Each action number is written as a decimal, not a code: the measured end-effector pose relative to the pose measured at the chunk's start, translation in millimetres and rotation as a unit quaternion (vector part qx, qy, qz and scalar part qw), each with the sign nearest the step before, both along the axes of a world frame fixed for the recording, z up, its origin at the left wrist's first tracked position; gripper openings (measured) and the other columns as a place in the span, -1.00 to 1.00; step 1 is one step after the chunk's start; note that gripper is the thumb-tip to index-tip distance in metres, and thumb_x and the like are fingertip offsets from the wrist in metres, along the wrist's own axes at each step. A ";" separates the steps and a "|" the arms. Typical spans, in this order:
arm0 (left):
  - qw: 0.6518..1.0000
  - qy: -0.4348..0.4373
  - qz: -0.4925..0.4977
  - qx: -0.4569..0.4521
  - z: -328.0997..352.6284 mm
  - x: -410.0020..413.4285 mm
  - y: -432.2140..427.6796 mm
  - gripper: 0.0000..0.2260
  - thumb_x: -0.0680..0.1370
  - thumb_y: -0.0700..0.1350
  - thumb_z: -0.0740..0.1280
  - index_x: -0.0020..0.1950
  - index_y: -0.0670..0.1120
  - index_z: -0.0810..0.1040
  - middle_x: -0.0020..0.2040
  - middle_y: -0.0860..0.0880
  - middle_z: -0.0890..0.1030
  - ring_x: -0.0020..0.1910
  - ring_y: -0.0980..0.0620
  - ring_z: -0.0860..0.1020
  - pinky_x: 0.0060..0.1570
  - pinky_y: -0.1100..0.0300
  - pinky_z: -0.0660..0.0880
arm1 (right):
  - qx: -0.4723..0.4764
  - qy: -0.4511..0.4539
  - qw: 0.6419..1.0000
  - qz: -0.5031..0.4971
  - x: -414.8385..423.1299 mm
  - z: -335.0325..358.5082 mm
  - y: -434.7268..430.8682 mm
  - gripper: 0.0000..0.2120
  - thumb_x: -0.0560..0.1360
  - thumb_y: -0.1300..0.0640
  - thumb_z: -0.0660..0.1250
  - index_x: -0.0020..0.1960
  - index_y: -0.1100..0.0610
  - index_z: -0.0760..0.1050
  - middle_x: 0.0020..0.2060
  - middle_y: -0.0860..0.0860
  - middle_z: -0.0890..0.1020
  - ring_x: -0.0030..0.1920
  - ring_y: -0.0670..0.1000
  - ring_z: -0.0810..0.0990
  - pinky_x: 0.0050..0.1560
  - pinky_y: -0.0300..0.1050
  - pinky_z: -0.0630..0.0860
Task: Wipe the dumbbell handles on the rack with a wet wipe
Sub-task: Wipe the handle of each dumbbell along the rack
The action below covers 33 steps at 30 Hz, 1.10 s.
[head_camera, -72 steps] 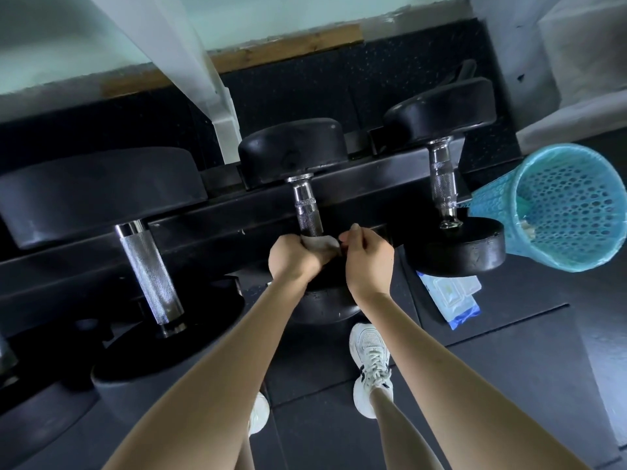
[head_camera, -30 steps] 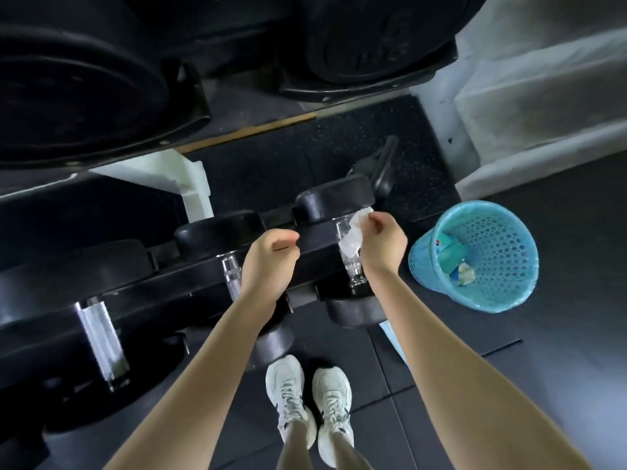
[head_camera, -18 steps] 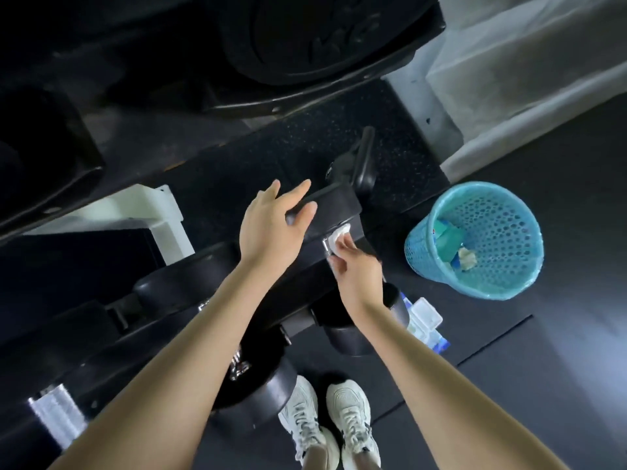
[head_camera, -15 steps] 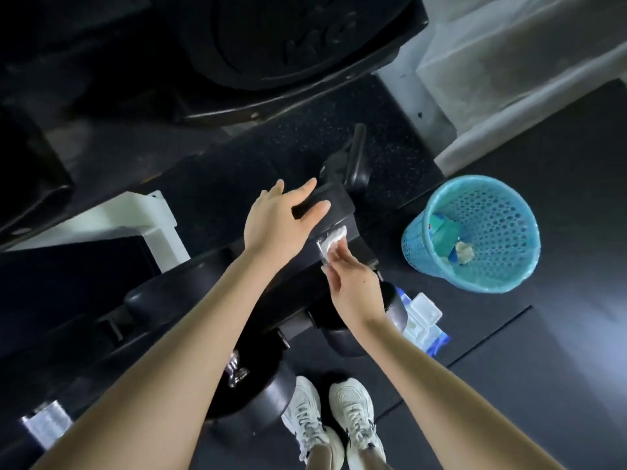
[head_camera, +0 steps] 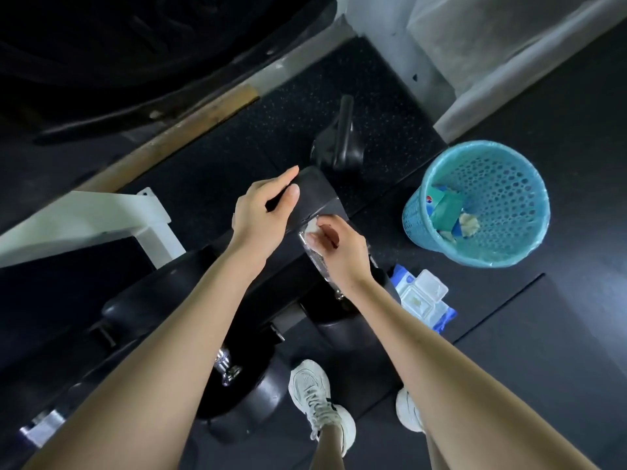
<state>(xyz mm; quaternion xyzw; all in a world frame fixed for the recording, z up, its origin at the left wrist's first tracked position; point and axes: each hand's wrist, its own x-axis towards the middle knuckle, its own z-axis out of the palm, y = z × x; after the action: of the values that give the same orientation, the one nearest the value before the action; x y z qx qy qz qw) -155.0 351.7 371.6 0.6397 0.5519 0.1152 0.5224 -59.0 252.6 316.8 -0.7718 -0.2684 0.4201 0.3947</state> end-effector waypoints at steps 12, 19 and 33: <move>0.999 -0.019 0.025 -0.033 6.0 4.9 -0.1 -0.74 0.61 0.00 0.22 0.28 0.19 0.49 0.22 0.16 0.48 0.12 0.39 0.41 -0.06 0.72 0.24 | -0.169 -0.038 0.950 0.260 50.4 -12.4 -34.7 -0.82 0.49 0.09 0.35 -0.19 0.19 0.54 -0.30 0.03 0.68 -0.32 0.03 0.68 -0.15 0.04 0.62; 0.998 -0.041 0.041 -0.023 2.5 3.8 -1.2 -0.75 0.61 -0.01 0.23 0.28 0.14 0.51 0.21 0.17 0.48 0.11 0.46 0.40 0.02 0.65 0.27 | -0.141 0.032 0.951 0.274 52.2 -10.9 -33.0 -0.93 0.50 0.16 0.37 -0.05 0.12 0.61 -0.33 -0.05 0.65 -0.35 -0.10 0.62 -0.27 -0.11 0.57; 0.996 -0.067 0.063 -0.012 -1.4 4.0 -3.6 -0.77 0.60 -0.04 0.25 0.24 0.15 0.54 0.22 0.16 0.48 0.18 0.38 0.42 0.07 0.60 0.30 | -0.099 0.145 0.975 0.136 29.8 12.6 -8.6 -0.64 0.63 0.08 0.15 0.40 0.10 0.39 0.29 -0.04 0.52 0.28 -0.13 0.47 0.22 -0.34 0.34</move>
<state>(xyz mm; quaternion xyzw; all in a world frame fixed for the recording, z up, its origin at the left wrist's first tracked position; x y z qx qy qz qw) -151.0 348.1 370.2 0.5880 0.5559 0.1838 0.5581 -29.1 244.0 329.4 -0.6940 -0.2678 0.6020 0.2903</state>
